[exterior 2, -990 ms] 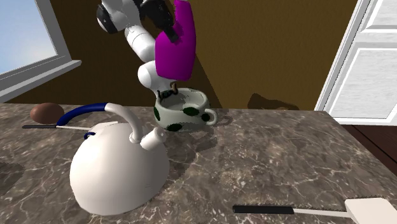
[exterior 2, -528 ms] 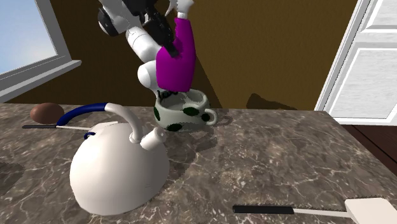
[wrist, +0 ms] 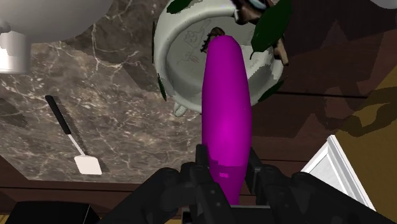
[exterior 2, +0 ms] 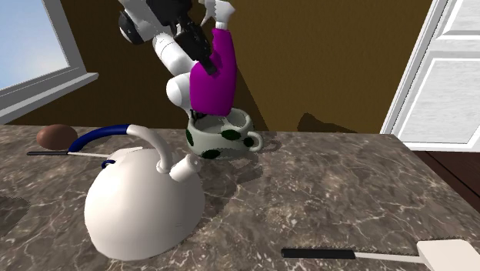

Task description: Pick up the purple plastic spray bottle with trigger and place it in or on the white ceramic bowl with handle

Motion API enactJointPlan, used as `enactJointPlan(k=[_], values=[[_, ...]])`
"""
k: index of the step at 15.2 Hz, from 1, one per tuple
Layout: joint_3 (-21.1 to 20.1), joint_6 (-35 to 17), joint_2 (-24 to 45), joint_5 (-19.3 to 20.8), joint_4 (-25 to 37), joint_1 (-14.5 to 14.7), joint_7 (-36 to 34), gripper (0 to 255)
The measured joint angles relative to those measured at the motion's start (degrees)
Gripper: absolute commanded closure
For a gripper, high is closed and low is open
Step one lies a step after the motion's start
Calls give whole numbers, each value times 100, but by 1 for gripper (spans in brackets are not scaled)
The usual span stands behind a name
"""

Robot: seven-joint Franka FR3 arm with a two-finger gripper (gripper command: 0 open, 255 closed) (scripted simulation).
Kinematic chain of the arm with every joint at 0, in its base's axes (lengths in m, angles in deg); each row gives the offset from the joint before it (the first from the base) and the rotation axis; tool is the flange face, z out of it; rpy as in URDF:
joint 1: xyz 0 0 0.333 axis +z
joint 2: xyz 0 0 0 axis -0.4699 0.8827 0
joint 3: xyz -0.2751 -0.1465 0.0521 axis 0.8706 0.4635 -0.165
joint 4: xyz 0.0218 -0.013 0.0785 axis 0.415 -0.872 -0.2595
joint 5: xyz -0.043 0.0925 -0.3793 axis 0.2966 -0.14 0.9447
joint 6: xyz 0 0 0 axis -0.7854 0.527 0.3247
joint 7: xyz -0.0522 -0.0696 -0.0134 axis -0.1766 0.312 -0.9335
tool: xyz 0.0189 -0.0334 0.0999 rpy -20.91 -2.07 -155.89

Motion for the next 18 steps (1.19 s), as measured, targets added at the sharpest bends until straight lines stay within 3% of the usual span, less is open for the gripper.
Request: enactJointPlan(k=[1,7,12,18], values=[[0,0,0,0,0,0,0,0],[0,-1,-1,0,0,0,0,0],[40,572,138,-5,730,75,2,0],[54,668,162,0,848,87,8,0]])
